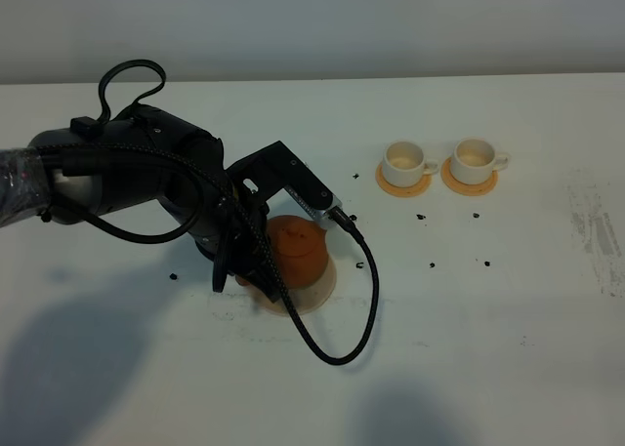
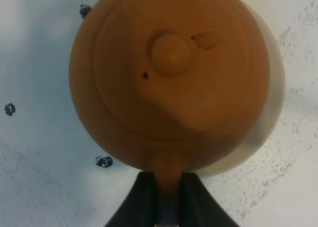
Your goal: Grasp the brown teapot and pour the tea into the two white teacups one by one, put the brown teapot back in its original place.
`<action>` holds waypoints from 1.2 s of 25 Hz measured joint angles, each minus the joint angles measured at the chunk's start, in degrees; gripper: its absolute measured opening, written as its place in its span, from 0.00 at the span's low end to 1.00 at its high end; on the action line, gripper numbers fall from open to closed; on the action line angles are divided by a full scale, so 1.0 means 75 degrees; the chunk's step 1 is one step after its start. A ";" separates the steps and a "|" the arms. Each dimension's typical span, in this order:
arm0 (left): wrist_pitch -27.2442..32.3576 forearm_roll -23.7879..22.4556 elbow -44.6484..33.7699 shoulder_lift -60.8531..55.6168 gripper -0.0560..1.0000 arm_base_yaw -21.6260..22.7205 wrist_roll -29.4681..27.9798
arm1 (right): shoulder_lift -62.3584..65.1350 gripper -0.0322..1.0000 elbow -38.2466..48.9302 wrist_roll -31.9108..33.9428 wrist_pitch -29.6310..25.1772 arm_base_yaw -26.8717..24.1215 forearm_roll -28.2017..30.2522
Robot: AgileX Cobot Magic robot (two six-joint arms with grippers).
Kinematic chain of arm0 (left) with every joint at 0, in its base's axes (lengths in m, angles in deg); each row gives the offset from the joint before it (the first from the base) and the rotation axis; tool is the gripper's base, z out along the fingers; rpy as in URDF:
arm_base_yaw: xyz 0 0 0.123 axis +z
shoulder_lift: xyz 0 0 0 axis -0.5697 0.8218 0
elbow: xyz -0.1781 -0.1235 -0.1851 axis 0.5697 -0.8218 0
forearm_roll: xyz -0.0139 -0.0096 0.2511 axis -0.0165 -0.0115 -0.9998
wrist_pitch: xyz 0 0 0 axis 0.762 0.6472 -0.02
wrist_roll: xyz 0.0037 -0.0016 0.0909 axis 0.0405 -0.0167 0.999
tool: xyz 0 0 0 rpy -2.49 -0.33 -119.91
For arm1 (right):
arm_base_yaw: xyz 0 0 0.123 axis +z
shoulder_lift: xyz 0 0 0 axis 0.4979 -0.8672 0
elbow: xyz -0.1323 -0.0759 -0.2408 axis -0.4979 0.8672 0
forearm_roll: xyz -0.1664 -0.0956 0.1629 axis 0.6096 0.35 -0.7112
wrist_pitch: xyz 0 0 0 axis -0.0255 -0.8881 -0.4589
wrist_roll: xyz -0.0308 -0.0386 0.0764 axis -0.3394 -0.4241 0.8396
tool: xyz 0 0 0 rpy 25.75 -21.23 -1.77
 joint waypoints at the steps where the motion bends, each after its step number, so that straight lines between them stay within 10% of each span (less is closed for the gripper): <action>1: -0.0021 0.0001 0.0000 -0.0009 0.13 0.0000 0.0013 | 0.0000 0.53 0.0000 0.0000 0.0000 0.0000 0.0000; 30: 0.0295 0.0074 0.1387 -0.0290 0.13 0.0587 0.0371 | 0.0000 0.53 0.0000 0.0000 0.0000 0.0000 0.0000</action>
